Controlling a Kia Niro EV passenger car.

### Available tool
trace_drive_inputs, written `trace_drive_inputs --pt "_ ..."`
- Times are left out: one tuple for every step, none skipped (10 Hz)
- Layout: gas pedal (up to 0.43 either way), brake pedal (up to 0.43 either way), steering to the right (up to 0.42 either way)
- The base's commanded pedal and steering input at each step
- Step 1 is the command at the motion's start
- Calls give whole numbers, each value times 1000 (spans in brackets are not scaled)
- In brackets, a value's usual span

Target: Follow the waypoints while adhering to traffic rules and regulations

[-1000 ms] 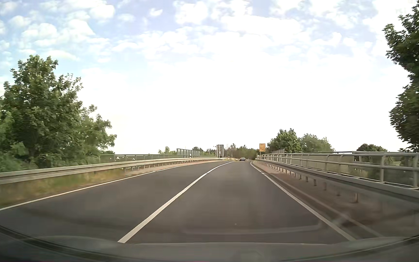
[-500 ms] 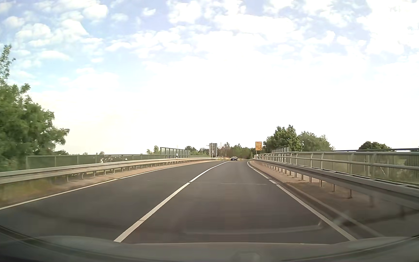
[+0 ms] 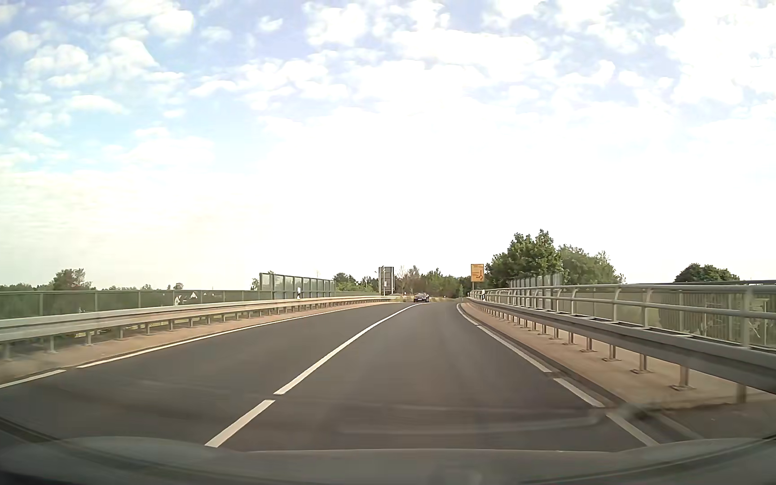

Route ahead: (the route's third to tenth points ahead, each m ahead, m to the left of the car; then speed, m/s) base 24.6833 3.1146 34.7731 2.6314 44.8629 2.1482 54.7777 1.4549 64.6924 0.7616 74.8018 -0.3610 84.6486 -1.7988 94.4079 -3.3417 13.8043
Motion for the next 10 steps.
trace_drive_inputs --pt "378 24 8" --pt "378 24 8" --pt "378 24 8" --pt "378 24 8" --pt "378 24 8" --pt "378 24 8" --pt "378 24 8" --pt "378 24 8" --pt "378 24 8" --pt "378 24 8"
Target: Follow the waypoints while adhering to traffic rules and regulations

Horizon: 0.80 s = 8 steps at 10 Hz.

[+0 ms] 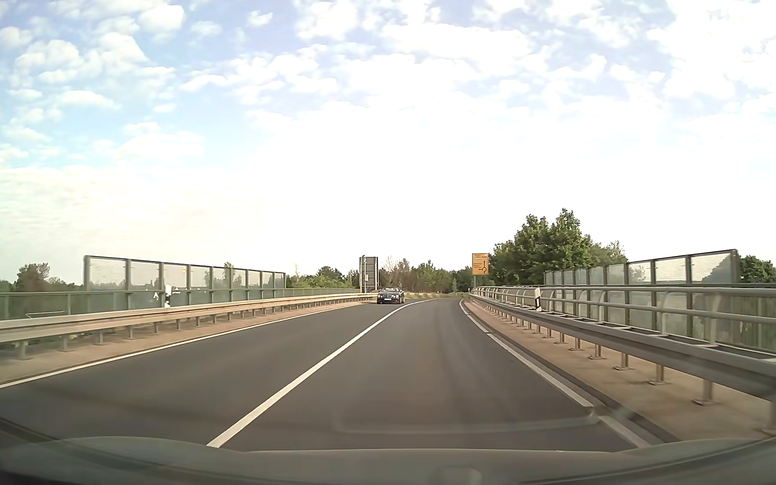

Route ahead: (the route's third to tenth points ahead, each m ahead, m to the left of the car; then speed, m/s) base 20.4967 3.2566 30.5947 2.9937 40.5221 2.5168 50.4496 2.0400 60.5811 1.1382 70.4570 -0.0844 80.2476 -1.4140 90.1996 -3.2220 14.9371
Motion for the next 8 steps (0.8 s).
trace_drive_inputs --pt "378 24 8" --pt "378 24 9" --pt "378 18 9" --pt "378 24 9" --pt "378 24 9" --pt "378 24 9" --pt "378 24 10" --pt "378 30 10"
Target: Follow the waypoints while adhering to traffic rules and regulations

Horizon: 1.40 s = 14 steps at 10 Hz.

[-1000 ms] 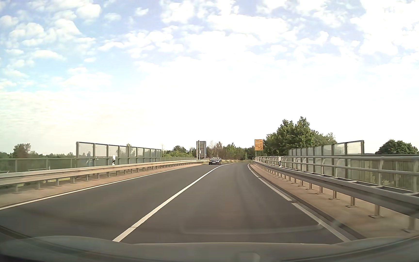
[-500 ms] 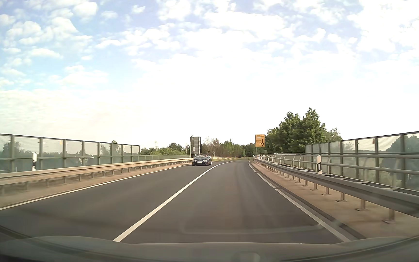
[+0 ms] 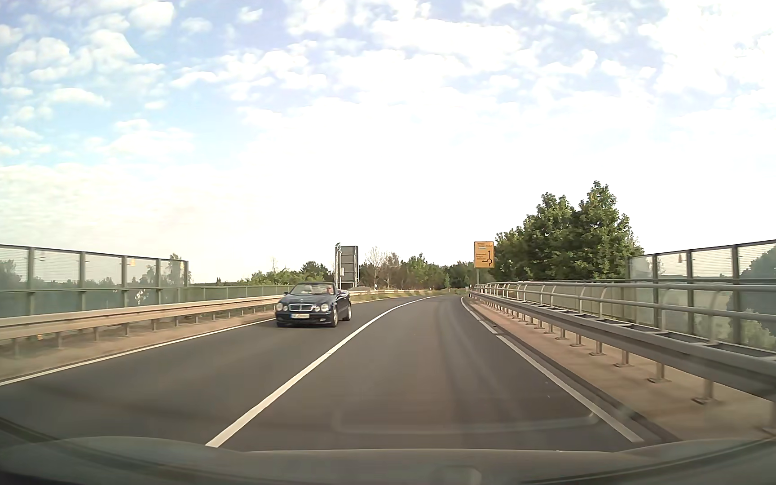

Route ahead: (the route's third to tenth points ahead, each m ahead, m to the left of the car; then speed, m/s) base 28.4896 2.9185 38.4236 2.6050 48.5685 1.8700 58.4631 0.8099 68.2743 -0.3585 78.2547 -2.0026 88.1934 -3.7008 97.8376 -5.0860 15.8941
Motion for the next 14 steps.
trace_drive_inputs --pt "378 24 10" --pt "370 24 10" --pt "358 24 10" --pt "339 24 10" --pt "311 24 10" --pt "260 24 10" --pt "220 24 10" --pt "169 24 10" --pt "130 24 10" --pt "79 30 10" --pt "39 24 10" --pt "0 24 10" --pt "0 24 10" --pt "0 24 10"
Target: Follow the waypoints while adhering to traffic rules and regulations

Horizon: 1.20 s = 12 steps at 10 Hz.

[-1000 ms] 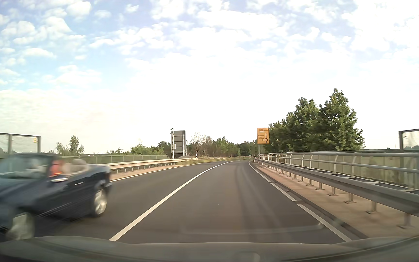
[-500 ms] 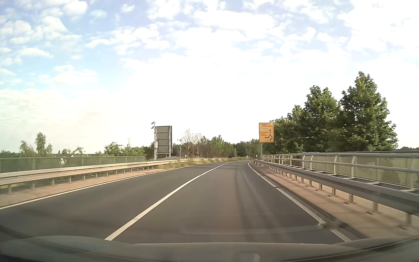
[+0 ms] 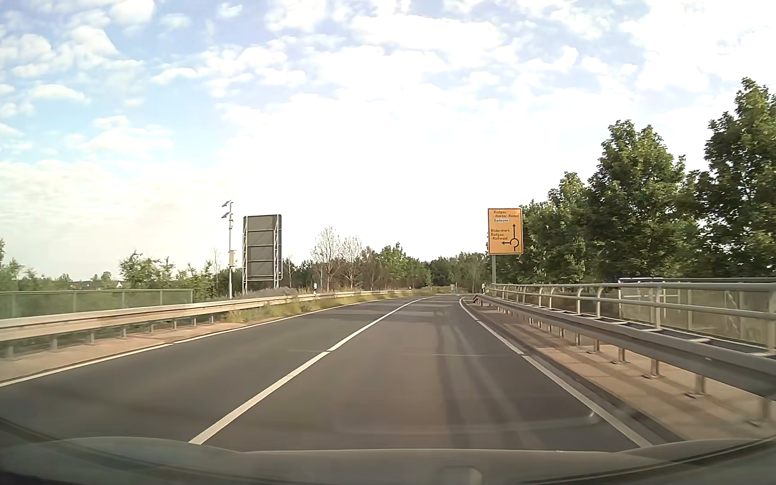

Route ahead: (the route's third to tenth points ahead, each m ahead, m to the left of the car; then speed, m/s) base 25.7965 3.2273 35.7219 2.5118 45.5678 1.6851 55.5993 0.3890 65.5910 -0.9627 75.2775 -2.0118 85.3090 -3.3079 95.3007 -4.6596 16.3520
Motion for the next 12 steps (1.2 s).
trace_drive_inputs --pt "0 24 10" --pt "0 30 10" --pt "0 24 10" --pt "0 24 11" --pt "0 30 11" --pt "0 30 10" --pt "0 24 11" --pt "0 24 10" --pt "0 24 10" --pt "0 24 10" --pt "0 24 10" --pt "0 24 10"
